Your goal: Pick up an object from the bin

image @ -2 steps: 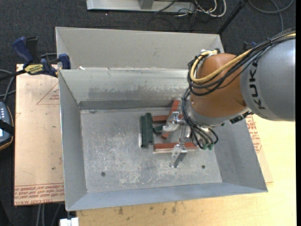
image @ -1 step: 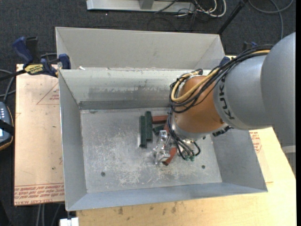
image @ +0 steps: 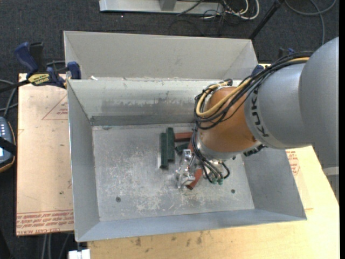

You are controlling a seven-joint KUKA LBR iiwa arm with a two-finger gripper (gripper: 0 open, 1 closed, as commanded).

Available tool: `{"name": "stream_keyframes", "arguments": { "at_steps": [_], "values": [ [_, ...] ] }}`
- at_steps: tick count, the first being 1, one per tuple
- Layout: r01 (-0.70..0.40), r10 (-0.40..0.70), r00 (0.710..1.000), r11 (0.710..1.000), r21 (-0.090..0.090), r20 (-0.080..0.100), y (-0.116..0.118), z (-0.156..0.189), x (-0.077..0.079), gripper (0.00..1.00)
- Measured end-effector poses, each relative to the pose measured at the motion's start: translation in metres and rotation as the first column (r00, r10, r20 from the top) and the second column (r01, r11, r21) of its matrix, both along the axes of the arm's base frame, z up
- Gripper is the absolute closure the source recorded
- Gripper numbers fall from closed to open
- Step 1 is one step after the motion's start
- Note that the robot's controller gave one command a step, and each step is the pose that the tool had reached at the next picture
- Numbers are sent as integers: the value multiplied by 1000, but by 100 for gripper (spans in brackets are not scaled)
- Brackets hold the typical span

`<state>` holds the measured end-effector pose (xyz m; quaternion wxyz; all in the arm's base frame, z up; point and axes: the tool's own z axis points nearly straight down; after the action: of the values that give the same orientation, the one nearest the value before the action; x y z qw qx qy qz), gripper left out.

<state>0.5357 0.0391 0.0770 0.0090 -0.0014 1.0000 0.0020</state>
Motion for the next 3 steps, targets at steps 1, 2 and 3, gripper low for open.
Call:
{"name": "stream_keyframes", "arguments": {
  "at_steps": [1, 2, 3],
  "values": [
    [-12, 12, 1000, 1000, -3, -22, 1, 42, -1, 100],
    [-14, 14, 1000, 1000, -3, -19, 11, 106, -4, 100],
    [-82, 82, 996, 997, -7, -21, -108, 69, -23, 0]
  ]
}}
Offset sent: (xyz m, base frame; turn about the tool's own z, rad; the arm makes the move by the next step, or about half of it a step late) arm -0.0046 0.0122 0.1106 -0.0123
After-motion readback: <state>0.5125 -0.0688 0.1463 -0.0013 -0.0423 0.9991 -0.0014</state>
